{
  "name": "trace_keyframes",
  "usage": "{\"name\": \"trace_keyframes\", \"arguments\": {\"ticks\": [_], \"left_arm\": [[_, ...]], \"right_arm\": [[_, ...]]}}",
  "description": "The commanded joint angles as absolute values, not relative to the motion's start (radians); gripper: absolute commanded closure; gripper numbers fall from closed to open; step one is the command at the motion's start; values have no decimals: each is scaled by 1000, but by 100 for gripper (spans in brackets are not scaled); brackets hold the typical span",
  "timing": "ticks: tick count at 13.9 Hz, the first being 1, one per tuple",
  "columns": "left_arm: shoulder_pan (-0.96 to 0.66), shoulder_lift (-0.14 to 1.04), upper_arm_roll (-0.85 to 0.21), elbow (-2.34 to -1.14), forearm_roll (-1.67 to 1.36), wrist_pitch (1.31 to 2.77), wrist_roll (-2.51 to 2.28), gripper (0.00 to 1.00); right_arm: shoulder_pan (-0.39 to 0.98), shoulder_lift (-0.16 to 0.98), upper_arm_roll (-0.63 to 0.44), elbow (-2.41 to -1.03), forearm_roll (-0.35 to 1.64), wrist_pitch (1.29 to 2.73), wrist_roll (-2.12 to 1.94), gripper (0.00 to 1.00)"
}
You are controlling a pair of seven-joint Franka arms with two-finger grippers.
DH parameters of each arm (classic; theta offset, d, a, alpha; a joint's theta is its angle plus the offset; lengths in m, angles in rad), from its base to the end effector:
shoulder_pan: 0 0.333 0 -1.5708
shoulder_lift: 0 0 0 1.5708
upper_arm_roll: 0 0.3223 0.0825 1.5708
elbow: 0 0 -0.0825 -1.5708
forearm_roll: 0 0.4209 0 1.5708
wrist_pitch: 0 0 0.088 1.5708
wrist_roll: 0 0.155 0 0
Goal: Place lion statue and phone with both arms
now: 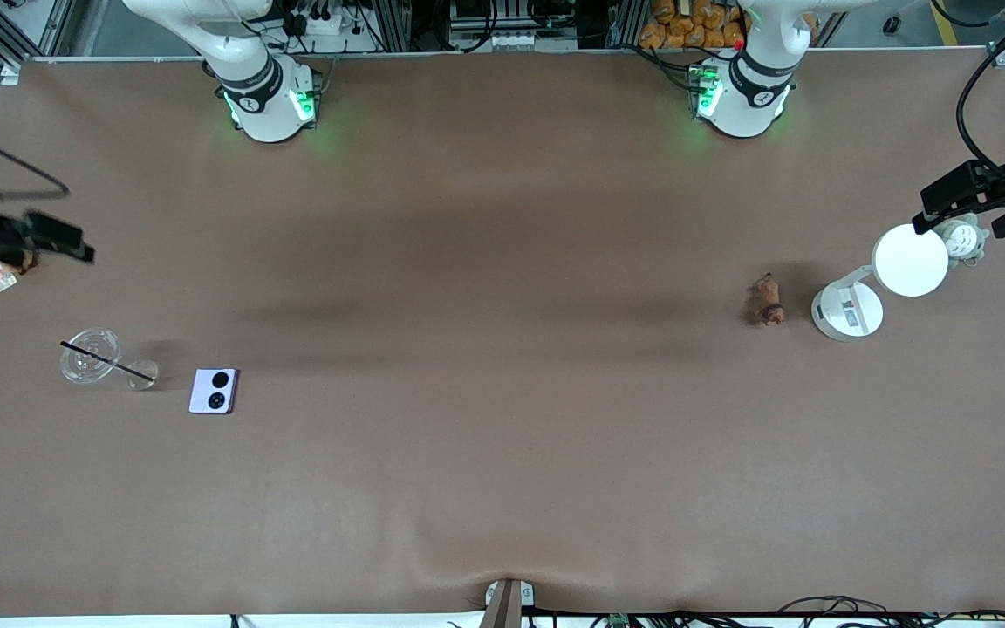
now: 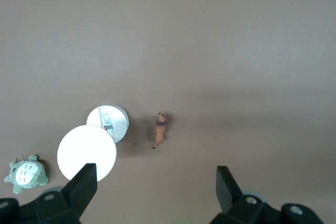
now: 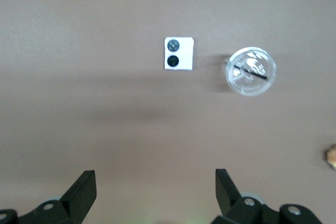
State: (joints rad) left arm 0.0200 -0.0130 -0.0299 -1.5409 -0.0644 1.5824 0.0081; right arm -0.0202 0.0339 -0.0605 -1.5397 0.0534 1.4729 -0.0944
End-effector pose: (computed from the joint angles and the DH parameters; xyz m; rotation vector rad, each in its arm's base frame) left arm 0.5915 -0.0159 0.6072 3.0763 -0.0293 0.0838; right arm 0.5853 -0.0381 0.5708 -3.0781 -0.0249 0.1475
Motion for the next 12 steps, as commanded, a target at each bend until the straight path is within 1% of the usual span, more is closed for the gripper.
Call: {"name": "trace_keyframes", "arguments": {"ticks": [1, 5, 12], "left_arm": [[29, -5, -34, -1517, -64, 1563, 20, 0], [26, -5, -32, -1517, -64, 1563, 18, 0], [25, -3, -34, -1520, -64, 1562, 18, 0]], "right_arm": [[-57, -54, 9, -1585, 6, 1444, -40, 0], [-51, -51, -9, -1583, 2, 1445, -40, 0], [-52, -48, -11, -1582, 3, 1445, -40, 0]]}}
